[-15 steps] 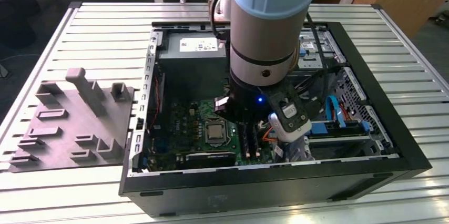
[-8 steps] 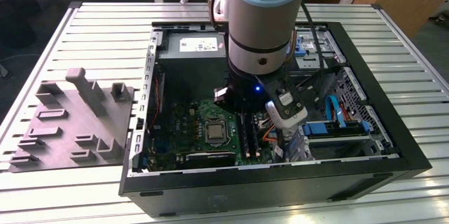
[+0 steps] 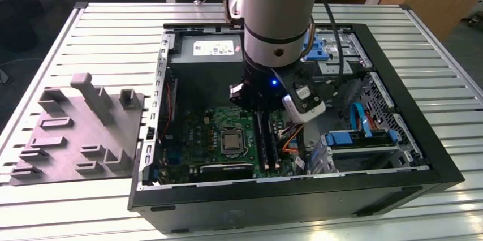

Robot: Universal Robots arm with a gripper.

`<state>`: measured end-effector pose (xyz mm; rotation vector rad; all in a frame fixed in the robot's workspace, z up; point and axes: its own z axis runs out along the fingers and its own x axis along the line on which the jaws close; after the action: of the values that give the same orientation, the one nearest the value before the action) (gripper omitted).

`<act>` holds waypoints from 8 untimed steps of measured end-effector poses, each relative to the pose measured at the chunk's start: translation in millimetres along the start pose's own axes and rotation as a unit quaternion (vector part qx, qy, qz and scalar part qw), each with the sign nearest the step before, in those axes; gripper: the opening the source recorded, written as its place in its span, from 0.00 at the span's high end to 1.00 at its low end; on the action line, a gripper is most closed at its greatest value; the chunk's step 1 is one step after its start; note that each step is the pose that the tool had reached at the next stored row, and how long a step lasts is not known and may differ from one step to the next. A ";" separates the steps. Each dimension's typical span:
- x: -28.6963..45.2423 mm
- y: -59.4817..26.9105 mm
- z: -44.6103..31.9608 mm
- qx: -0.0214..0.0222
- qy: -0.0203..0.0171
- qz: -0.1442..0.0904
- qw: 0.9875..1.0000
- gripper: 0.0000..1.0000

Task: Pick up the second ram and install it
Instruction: 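Press down the second ram until it locks into place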

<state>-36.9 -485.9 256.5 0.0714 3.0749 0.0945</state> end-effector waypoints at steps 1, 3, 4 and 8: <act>0.0 1.0 0.0 0.000 0.000 0.000 1.000 0.90; -0.1 1.1 -1.1 0.000 0.000 0.000 1.000 0.90; -0.2 1.3 -2.8 0.000 0.000 0.000 1.000 0.90; -0.3 1.5 -5.0 0.000 0.000 0.000 1.000 0.90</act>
<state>-36.9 -484.8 261.6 0.0713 3.0748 0.0948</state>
